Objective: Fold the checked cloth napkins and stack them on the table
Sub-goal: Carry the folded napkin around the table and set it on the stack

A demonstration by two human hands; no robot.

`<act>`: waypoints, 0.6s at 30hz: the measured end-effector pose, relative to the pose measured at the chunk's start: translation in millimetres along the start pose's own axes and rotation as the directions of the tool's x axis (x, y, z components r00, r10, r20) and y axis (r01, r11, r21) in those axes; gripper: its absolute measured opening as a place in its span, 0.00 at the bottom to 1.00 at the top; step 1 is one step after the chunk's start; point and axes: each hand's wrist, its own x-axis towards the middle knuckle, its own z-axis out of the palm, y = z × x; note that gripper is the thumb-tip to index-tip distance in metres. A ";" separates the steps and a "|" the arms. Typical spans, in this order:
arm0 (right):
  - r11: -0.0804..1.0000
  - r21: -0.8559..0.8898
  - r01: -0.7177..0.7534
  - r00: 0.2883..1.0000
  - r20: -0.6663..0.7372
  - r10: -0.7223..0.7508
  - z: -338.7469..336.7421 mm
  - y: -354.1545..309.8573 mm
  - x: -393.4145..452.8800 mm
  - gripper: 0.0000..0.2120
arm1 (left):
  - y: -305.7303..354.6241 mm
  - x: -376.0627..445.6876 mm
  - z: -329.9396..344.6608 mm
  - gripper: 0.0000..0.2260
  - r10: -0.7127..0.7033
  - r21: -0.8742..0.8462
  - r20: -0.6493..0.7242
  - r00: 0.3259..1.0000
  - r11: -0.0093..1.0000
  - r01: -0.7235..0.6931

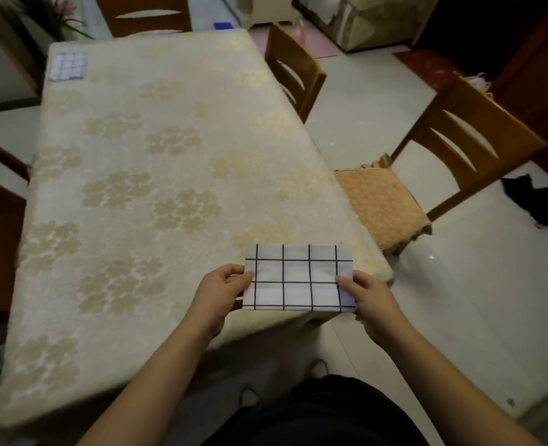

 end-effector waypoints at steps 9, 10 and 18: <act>0.993 0.112 0.047 0.984 -0.174 -0.027 -93.7 20.5 -11.2 0.08 | 17.7 8.6 93.9 0.07 -0.036 0.115 0.171 0.985 0.993 0.017; 0.991 0.123 0.051 0.980 -0.196 -0.026 -106.5 24.2 -11.2 0.09 | 19.1 9.5 108.3 0.07 -0.046 0.126 0.188 0.981 0.992 0.023; 0.974 0.214 0.079 0.947 -0.323 -0.006 -229.4 46.5 -8.1 0.10 | 25.5 10.1 242.8 0.07 -0.080 0.278 0.296 0.952 0.961 -0.005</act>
